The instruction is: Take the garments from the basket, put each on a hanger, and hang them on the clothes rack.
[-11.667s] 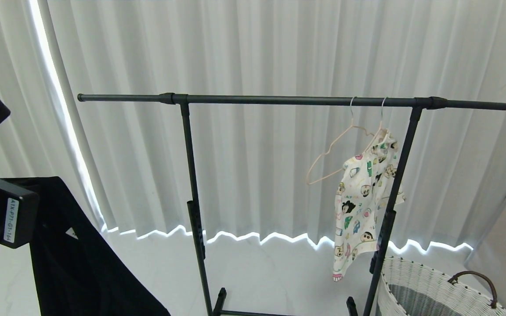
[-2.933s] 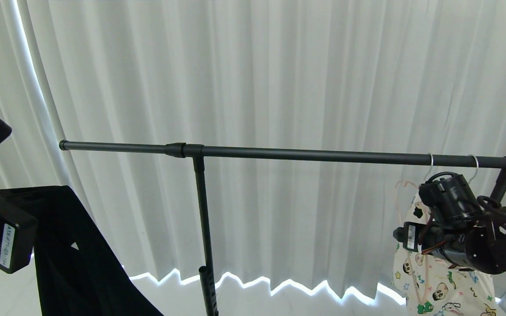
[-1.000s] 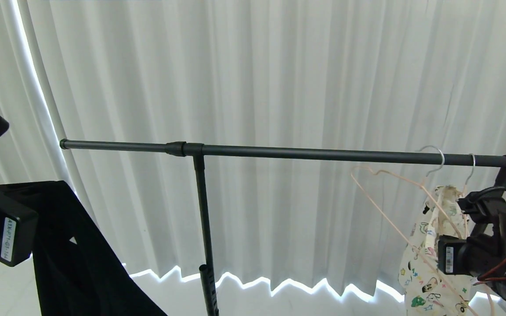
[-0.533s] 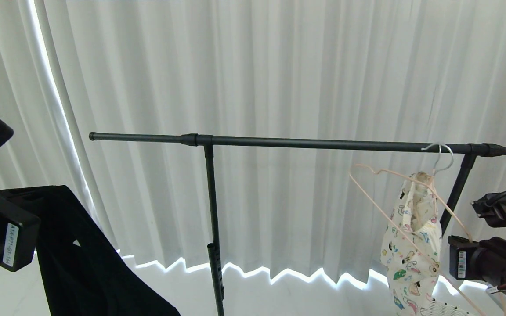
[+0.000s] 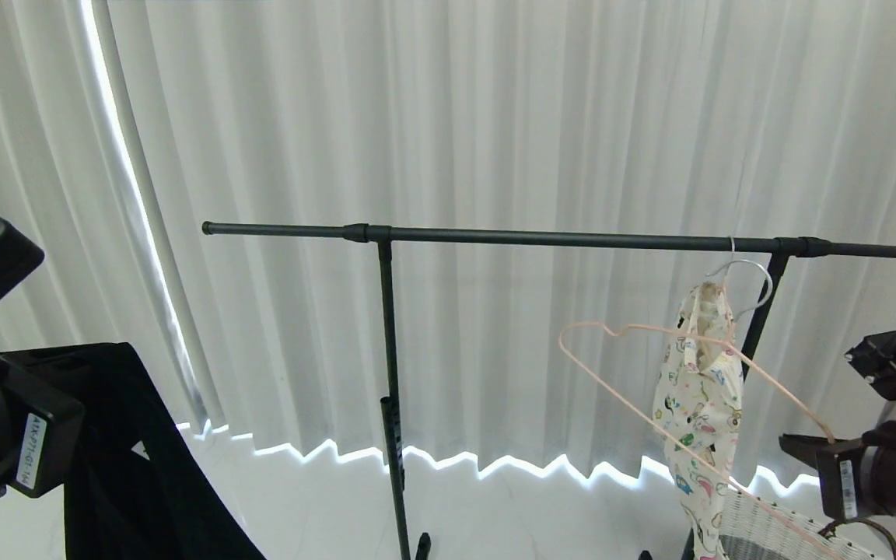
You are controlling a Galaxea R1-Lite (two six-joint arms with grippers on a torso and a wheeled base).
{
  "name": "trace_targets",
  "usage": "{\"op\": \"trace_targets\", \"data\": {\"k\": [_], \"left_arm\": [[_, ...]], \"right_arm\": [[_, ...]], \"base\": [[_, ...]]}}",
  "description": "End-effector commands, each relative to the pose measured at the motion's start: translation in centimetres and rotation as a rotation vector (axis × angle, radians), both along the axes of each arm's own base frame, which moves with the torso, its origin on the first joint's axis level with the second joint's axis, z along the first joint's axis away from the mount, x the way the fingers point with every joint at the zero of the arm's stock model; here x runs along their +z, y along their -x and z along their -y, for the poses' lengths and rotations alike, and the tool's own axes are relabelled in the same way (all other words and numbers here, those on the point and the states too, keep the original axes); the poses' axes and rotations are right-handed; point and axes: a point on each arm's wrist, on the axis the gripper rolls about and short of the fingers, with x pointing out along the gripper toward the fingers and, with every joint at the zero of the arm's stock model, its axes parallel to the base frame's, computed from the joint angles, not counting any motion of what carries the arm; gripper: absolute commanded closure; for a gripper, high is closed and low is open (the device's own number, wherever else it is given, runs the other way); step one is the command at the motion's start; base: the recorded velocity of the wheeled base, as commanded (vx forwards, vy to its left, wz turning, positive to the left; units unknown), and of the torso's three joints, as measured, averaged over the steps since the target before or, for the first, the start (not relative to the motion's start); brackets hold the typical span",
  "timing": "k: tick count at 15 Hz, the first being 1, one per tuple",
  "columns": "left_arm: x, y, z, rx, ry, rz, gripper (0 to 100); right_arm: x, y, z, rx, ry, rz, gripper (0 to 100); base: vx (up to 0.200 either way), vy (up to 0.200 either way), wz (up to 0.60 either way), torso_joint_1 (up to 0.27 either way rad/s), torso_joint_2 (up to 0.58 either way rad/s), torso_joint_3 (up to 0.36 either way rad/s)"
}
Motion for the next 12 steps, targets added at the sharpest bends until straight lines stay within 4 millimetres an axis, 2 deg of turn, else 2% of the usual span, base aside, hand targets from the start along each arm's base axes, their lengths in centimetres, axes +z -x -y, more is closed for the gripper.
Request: {"op": "trace_targets", "data": {"k": [1, 2, 4, 6, 7, 9, 12], "left_arm": [[-0.2, 0.0, 0.0, -0.003, -0.004, -0.008, 100], [-0.5, 0.0, 0.1, -0.010, -0.006, -0.015, 100], [-1.0, 0.1, 0.5, -0.036, -0.008, -0.031, 100], [-2.4, -1.3, 1.3, -0.029, -0.024, -0.110, 100], [-2.7, -2.2, 1.8, -0.012, -0.005, -0.141, 100], [-2.8, -5.3, 3.6, 0.065, 0.105, -0.173, 100], [-3.1, -9.7, 6.9, 0.244, 0.247, -0.189, 100]], "right_arm": [[3.8, 1.4, 0.5, 0.077, -0.074, 0.044, 100], [4.2, 1.7, 0.5, 0.101, -0.091, 0.051, 100], [4.2, 2.2, 0.6, 0.143, -0.078, 0.065, 100], [4.0, 3.0, 0.2, 0.238, -0.071, 0.075, 100], [4.0, 3.3, -0.2, 0.278, -0.077, 0.076, 100], [4.1, 3.9, -1.2, 0.368, -0.087, 0.074, 100], [4.0, 5.0, -3.0, 0.510, -0.111, 0.044, 100]], "base": [[-0.200, 0.000, 0.00, 0.007, 0.00, -0.002], [-0.200, 0.000, 0.00, 0.002, 0.01, 0.007], [0.000, 0.000, 0.00, 0.000, 0.00, 0.000], [0.000, 0.000, 0.00, 0.000, 0.00, 0.000], [0.000, 0.000, 0.00, 0.000, 0.00, 0.000], [0.000, 0.000, 0.00, 0.000, 0.00, 0.000], [0.000, 0.000, 0.00, 0.000, 0.00, 0.000]]}}
